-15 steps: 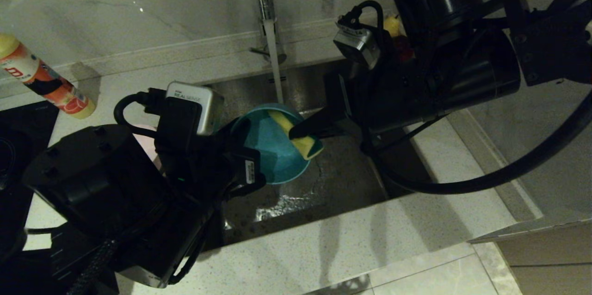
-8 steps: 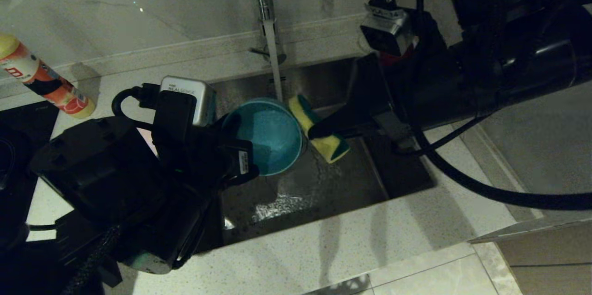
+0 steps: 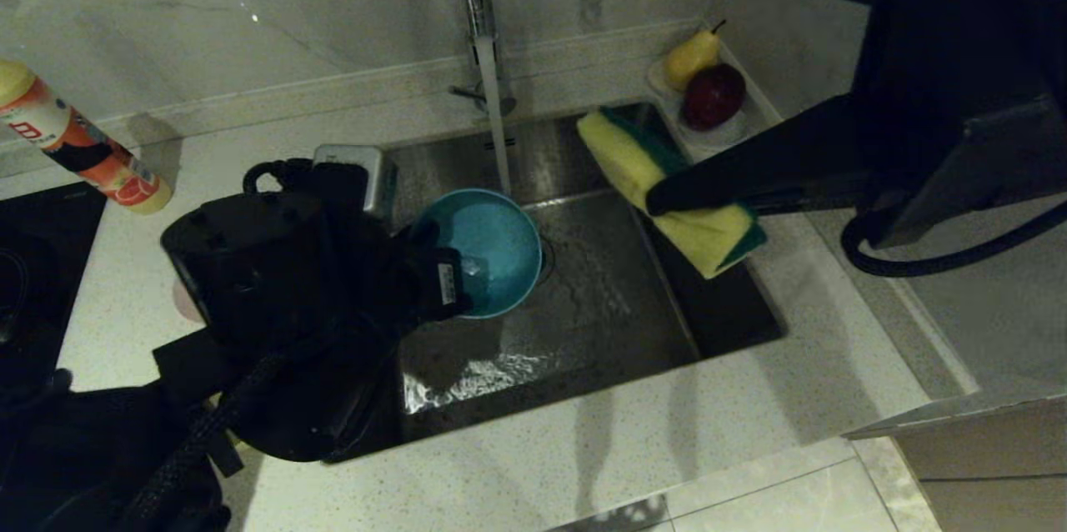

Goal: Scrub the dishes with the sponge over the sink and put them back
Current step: Wipe the bowl, then rinse the bowl

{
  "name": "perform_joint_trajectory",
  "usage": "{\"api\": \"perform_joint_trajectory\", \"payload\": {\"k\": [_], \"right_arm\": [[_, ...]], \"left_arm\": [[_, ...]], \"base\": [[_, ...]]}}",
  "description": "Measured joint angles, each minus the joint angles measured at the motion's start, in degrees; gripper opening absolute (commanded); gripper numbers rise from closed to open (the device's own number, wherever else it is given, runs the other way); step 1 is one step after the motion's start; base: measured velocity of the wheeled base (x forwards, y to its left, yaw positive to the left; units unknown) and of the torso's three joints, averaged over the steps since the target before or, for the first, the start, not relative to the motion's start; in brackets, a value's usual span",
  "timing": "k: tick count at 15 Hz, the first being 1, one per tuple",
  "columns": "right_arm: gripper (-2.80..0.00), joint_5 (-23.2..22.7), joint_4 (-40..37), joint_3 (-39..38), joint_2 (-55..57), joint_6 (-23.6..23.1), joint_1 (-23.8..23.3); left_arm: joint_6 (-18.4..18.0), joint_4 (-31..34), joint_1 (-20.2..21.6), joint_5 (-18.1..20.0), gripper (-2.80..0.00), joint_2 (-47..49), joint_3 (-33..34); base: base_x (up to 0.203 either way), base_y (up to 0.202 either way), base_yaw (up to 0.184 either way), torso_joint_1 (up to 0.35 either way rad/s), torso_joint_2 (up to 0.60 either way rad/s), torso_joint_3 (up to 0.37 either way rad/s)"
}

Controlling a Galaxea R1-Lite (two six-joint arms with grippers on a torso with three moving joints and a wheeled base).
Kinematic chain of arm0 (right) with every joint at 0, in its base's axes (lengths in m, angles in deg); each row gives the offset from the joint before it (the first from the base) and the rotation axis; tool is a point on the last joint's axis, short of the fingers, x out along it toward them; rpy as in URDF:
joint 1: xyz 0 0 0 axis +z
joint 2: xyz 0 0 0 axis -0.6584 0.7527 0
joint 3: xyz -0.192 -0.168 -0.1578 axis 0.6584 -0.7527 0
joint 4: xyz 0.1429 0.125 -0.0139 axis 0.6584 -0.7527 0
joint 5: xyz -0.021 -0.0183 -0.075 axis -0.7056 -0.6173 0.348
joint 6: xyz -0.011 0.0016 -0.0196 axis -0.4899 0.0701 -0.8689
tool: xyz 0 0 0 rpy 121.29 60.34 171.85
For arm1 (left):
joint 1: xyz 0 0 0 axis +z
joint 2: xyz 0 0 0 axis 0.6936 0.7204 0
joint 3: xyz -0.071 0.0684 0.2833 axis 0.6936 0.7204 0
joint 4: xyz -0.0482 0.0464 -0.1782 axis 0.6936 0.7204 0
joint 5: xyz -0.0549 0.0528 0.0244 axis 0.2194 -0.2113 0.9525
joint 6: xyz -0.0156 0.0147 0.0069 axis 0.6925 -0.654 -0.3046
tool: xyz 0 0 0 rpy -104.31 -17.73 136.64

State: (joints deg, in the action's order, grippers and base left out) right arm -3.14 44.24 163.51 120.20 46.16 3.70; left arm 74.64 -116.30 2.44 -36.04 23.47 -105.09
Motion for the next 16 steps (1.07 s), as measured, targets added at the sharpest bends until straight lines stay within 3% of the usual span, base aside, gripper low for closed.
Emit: {"api": "perform_joint_trajectory", "payload": {"k": [2,4,7,9,16], "right_arm": [[-2.8,-0.01,0.18,-1.94,-1.96,-0.55,-1.62],[-2.8,-0.09,0.43,-4.29,-3.62,-0.79,-3.36],[-2.8,-0.26,1.1,-7.16,-4.87,-0.74,-4.42],[-2.8,-0.33,2.35,-8.62,-5.16,-0.66,-4.53],[-2.8,-0.29,3.01,-9.76,-5.52,-0.41,-4.59]], "left_arm": [[8.09,11.99,0.77,2.24,-2.8,0.01,-5.01],[17.62,26.3,2.41,7.06,-2.8,0.12,-12.31],[27.96,42.57,5.82,12.64,-2.8,2.19,-22.07],[31.27,47.58,8.29,13.36,-2.8,5.67,-27.44],[36.1,51.53,12.16,13.55,-2.8,16.58,-41.38]], "base": [[0.0,0.0,0.0,0.0,0.0,0.0],[0.0,0.0,0.0,0.0,0.0,0.0],[0.0,0.0,0.0,0.0,0.0,0.0],[0.0,0.0,0.0,0.0,0.0,0.0],[0.0,0.0,0.0,0.0,0.0,0.0]]}}
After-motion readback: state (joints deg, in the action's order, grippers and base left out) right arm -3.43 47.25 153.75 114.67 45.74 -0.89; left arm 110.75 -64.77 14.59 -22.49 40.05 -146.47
